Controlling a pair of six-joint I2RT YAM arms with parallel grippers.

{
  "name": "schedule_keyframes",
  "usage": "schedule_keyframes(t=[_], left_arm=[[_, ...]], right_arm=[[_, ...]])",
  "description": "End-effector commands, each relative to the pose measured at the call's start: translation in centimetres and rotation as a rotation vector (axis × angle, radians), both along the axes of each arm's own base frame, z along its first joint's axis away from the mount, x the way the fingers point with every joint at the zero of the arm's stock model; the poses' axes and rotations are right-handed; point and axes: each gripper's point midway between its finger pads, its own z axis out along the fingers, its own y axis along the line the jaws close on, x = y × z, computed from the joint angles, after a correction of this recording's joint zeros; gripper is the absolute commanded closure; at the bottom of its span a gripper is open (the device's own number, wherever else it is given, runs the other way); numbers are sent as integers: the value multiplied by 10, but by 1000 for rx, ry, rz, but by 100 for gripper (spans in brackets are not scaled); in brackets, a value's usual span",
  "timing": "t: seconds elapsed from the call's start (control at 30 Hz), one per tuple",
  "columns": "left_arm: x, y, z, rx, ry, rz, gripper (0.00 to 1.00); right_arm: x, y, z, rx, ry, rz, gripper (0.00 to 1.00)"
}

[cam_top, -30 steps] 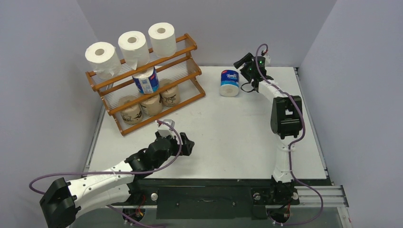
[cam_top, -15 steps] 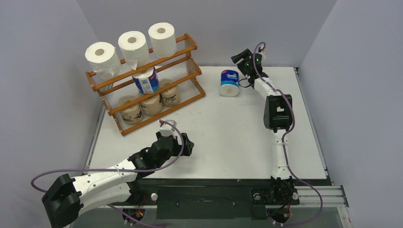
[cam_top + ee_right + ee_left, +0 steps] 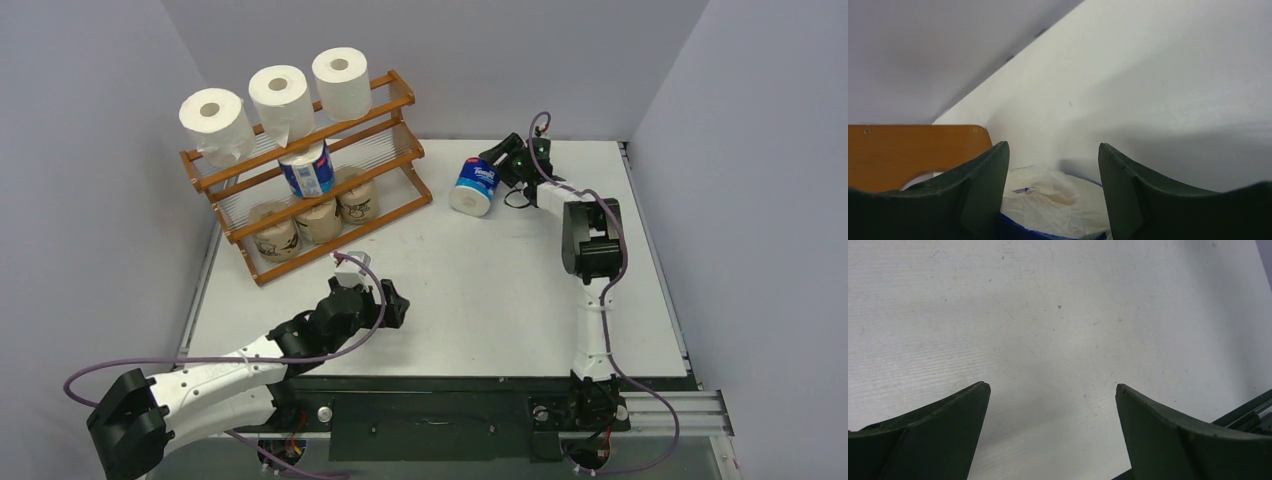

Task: Place and organize the paper towels onto the shelf
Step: Move the paper towel to the center of the board.

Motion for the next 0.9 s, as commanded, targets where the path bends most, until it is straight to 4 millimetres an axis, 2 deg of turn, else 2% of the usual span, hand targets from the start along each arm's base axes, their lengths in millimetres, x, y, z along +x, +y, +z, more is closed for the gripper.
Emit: schedule_keyframes(t=[0.0, 0.13, 0.17, 0.2, 0.23, 0.27, 0.3, 0.33, 0.37, 0.4, 0.47, 0.5, 0.53, 0.7, 0.77, 0.83, 0.87], left_arm=[[4, -10, 33, -112, -51, -5, 4], [1, -4, 38, -121, -63, 3, 4], [1, -2, 37, -120, -64, 7, 4], [1, -1, 40, -127, -69, 9, 4], [0, 0, 39, -125, -71, 12, 4], [0, 1, 41, -129, -74, 13, 4], [0, 2, 41, -131, -75, 14, 4], [0, 2, 42, -134, -77, 15, 4], [0, 2, 43, -137, -76, 15, 4], [-1, 2, 43, -139, -76, 13, 4], [-1, 1, 42, -144, -70, 14, 4], [-2, 1, 42, -148, -67, 13, 4], [-2, 1, 42, -148, -64, 12, 4], [-2, 0, 41, -151, -58, 18, 4], [-2, 0, 44, -156, -58, 18, 4], [-1, 0, 46, -159, -58, 22, 4], [-1, 0, 50, -166, -60, 24, 4]], right_arm=[[-28, 13, 50, -16, -124, 75, 40], [-62, 18, 40, -12, -103, 83, 41], [-76, 21, 35, -14, -86, 90, 41], [-82, 22, 44, -16, -106, 92, 41], [-96, 26, 29, -22, -72, 102, 42], [-102, 27, 38, -20, -93, 102, 42], [-115, 31, 27, -21, -72, 101, 42], [-122, 33, 34, -18, -83, 101, 42], [-136, 36, 23, -16, -62, 97, 42], [-143, 38, 30, -11, -75, 94, 43], [-171, 44, 15, -15, -43, 91, 42], [-175, 43, 17, -12, -50, 72, 42], [-186, 45, 15, -11, -42, 73, 41], [-200, 31, 30, 25, -66, 15, 39], [-200, 19, 44, 21, -87, -15, 38], [-202, 4, 66, 1, -128, -57, 38], [-203, -4, 68, -26, -136, -81, 37]])
